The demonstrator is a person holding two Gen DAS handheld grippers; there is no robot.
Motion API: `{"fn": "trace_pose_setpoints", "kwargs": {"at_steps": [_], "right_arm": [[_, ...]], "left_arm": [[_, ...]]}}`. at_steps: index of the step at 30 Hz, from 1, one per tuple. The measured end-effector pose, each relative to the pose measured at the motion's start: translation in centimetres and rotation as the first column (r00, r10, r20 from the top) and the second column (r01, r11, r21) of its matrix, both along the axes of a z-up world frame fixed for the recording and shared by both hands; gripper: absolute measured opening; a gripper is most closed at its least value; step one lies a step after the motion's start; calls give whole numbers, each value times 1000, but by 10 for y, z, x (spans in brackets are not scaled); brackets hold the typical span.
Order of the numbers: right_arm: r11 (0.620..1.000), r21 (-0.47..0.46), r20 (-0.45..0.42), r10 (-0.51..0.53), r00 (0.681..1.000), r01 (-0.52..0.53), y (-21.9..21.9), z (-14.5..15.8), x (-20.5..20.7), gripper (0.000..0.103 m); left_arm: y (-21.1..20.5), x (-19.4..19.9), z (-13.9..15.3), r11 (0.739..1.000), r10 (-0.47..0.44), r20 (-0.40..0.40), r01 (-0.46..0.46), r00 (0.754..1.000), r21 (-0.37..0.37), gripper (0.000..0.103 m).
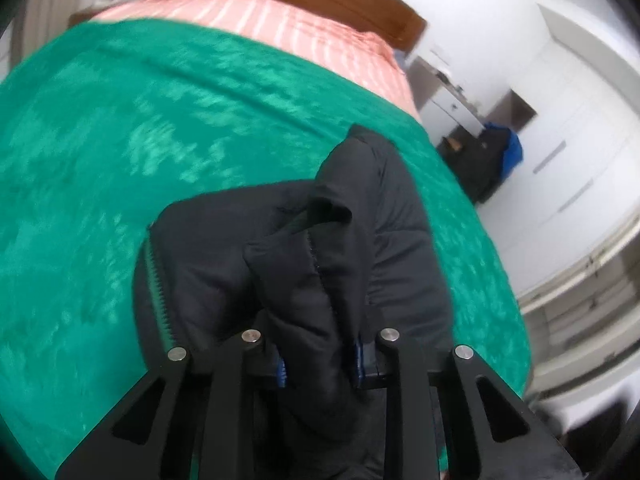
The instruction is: Fold large clothes
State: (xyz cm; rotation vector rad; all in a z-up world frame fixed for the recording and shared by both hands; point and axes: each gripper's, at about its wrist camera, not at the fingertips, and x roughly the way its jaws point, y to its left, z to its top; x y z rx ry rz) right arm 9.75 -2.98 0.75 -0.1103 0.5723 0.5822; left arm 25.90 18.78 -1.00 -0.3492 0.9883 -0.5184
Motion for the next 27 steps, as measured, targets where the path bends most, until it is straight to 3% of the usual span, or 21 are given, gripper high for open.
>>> {"fn": "trace_pose_setpoints", "kwargs": {"at_steps": [4, 6, 8, 10, 14, 18, 27], "right_arm": [[986, 51, -43, -156, 987, 158, -12, 19, 73, 74], [977, 40, -92, -206, 974, 210, -5, 9, 112, 74], [966, -42, -121, -258, 958, 255, 4, -14, 149, 74], [954, -103, -207, -298, 932, 282, 7, -48, 178, 76], [946, -142, -139, -312, 940, 293, 13, -77, 182, 91], [948, -86, -107, -313, 944, 305, 2, -91, 179, 93], [954, -41, -98, -300, 949, 297, -1, -107, 173, 95]], "left_arm": [[27, 2, -22, 997, 64, -37, -65, 997, -28, 26], [30, 12, -31, 996, 83, -48, -84, 995, -32, 28], [36, 22, -43, 993, 108, -70, -111, 992, -50, 30], [38, 35, -59, 988, 125, -88, -132, 988, -76, 32], [40, 46, -88, 980, 126, -122, -142, 985, -138, 36], [40, 50, -104, 975, 98, -128, -122, 987, -188, 37], [34, 59, -114, 978, 85, -142, -110, 986, -176, 37]]}}
